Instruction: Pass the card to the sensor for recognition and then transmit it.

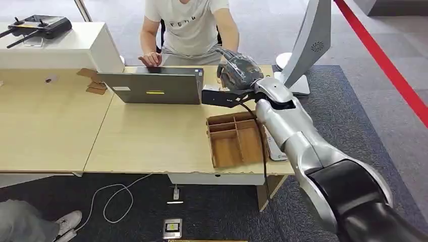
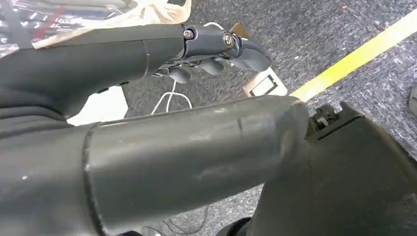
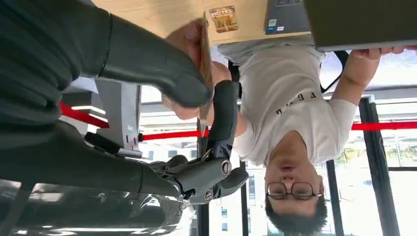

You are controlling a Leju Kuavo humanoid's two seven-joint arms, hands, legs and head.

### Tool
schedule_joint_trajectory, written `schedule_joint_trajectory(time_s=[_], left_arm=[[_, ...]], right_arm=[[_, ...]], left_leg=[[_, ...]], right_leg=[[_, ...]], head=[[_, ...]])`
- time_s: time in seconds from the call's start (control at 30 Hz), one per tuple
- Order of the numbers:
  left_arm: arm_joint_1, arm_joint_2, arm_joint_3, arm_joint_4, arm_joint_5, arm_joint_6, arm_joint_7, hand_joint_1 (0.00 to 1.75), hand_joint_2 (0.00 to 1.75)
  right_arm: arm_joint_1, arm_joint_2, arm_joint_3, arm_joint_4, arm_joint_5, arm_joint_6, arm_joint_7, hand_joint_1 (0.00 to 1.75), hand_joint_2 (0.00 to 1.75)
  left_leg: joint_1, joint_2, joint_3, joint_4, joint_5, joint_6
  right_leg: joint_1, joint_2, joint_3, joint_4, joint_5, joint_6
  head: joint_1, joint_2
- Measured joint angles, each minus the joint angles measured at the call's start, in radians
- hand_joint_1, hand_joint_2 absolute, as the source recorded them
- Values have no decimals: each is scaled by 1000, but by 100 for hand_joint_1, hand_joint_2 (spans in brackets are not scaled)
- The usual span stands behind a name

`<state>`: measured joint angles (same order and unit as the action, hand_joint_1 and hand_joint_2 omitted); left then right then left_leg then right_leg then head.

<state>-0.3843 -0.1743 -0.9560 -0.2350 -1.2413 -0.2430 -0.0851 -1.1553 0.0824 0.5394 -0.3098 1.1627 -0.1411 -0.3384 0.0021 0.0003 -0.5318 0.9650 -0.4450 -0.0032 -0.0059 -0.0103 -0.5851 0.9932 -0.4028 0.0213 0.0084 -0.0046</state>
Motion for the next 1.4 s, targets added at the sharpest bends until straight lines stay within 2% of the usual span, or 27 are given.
schedule_joint_trajectory(time_s=[0.03,0.17,0.37,0.6,0.73,0.9,0.93,1.03,1.2,1.4], left_arm=[[0,1,0,0,0,0,0,0,0],[0,5,0,0,0,0,-5,0,0],[1,8,1,0,1,0,-10,0,0],[2,11,1,0,-10,0,-18,0,0],[7,13,1,0,-11,0,-17,0,0],[13,14,3,0,-12,0,6,0,0],[14,14,4,0,-13,0,11,0,0],[15,14,7,0,-19,0,21,0,0],[16,14,17,0,-12,4,23,0,0],[15,13,24,0,-10,6,27,0,0]], right_arm=[[0,1,0,0,4,-3,0,0,0],[0,1,1,-2,17,-18,-4,0,0],[-4,-3,5,-2,46,-40,32,0,0],[-38,-54,7,-1,71,-40,95,0,0],[-51,-122,7,1,92,-29,137,0,0],[-37,-232,8,12,101,41,200,0,0],[-28,-257,8,14,111,64,214,0,0],[8,-340,10,23,171,194,257,0,0],[65,-475,6,39,130,231,345,0,0],[146,-597,-22,48,73,229,356,0,0]], left_leg=[[0,0,0,0,0,0],[0,0,0,0,0,0],[0,0,0,0,0,0],[0,0,0,0,0,0],[-1,0,0,1,0,0],[-1,-1,0,2,-1,1],[-1,0,0,2,-1,1],[-1,-1,0,3,-1,2],[-1,-1,-1,3,-3,4],[-1,0,-1,3,-4,4]], right_leg=[[0,0,0,0,0,0],[0,0,0,0,0,0],[0,0,0,0,0,0],[0,0,0,0,0,0],[0,0,0,0,0,0],[-1,0,0,-1,0,0],[-1,0,0,-1,0,0],[-1,-1,0,-1,0,0],[-1,-1,0,-2,-1,1],[-1,0,0,-2,-2,3]], head=[[0,0],[0,0],[0,0],[0,0],[0,0],[0,0],[0,0],[0,0],[0,0],[0,0]])
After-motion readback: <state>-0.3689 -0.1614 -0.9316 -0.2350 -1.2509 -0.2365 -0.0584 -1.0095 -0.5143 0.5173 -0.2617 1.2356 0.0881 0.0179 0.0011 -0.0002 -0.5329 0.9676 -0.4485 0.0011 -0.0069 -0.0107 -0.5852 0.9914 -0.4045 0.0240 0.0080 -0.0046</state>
